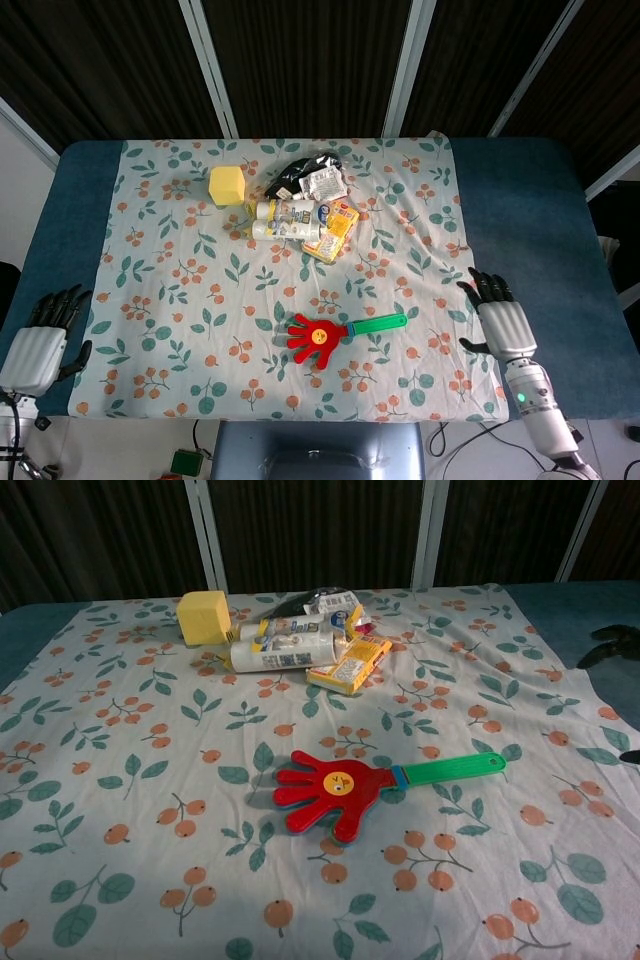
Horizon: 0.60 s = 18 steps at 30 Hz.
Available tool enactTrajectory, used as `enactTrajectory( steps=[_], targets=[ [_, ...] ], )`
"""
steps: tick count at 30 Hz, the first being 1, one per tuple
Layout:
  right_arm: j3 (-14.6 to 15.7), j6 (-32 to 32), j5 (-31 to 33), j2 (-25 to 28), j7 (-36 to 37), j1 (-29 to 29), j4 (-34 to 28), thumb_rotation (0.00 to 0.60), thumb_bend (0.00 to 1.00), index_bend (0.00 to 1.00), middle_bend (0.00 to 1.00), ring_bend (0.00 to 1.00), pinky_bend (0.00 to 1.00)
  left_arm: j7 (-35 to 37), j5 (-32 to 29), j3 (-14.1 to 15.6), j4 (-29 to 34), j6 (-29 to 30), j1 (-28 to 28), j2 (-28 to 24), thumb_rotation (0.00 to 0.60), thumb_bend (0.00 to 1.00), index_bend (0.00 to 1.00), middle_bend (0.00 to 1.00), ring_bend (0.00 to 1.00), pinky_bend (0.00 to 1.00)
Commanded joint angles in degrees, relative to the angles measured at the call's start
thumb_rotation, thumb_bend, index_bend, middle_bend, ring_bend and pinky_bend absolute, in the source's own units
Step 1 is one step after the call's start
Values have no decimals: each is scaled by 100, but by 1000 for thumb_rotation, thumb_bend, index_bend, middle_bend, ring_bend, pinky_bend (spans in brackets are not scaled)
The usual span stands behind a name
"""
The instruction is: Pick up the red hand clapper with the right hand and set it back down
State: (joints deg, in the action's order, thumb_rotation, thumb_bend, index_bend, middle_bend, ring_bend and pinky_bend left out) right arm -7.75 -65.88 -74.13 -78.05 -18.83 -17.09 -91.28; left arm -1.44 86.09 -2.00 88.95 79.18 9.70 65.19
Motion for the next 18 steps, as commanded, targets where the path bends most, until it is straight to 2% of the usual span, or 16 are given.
enactTrajectory(
  steps=[1, 8, 18],
  targets=[
    [-291, 401, 497, -708, -731, -586, 129, 600, 299, 388, 0, 0, 0, 98, 4, 0, -19, -14, 17, -37, 600, 470, 0, 0, 0, 72],
    [-449, 581, 994, -1347, -1165, -1029, 225, 600, 322, 485, 0, 0, 0, 231, 6, 11, -38, -5, 15, -85, 600, 470, 0, 0, 0, 73],
    [-286, 713, 1211, -1824, -1175, -1299, 378, 600, 341, 514, 0, 0, 0, 289, 83, 67, -3, 122, -52, -144, 600, 470, 0, 0, 0, 73]
  ],
)
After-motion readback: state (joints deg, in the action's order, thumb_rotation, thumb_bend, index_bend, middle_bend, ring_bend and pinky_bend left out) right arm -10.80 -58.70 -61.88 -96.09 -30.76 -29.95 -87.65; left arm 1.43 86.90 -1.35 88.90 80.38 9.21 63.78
